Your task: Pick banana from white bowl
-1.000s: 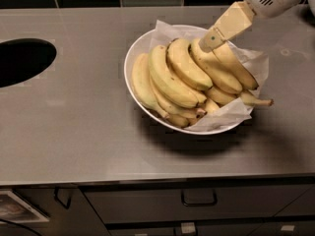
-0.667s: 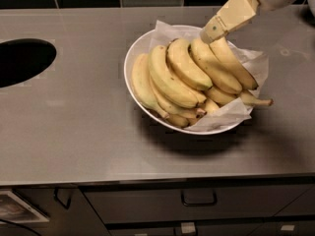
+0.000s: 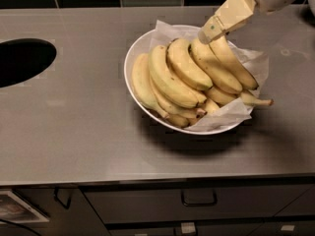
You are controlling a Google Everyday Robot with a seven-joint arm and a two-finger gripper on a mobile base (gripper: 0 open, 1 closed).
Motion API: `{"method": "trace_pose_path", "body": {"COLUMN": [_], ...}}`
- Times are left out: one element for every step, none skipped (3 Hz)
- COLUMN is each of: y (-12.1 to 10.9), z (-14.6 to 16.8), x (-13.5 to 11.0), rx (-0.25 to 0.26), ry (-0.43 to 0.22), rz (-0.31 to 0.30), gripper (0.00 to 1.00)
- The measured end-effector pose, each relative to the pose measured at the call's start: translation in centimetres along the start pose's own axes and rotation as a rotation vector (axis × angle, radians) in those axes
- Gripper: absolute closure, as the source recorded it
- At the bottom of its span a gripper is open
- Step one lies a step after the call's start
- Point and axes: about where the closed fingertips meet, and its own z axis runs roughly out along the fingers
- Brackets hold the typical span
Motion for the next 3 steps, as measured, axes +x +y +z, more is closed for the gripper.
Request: {"method": "trace_pose_path", "body": {"y": [0.0,0.1,0.7], "z": [0.2,0.8,2.4], "x": [-1.1,-2.2,-2.5], "rx": [0.008,0.014,-0.014], "ry": [-0.011,0.003,0.035], "rz": [0.058,0.116,0.168], "gripper": [0.0,0.0,0.0]}}
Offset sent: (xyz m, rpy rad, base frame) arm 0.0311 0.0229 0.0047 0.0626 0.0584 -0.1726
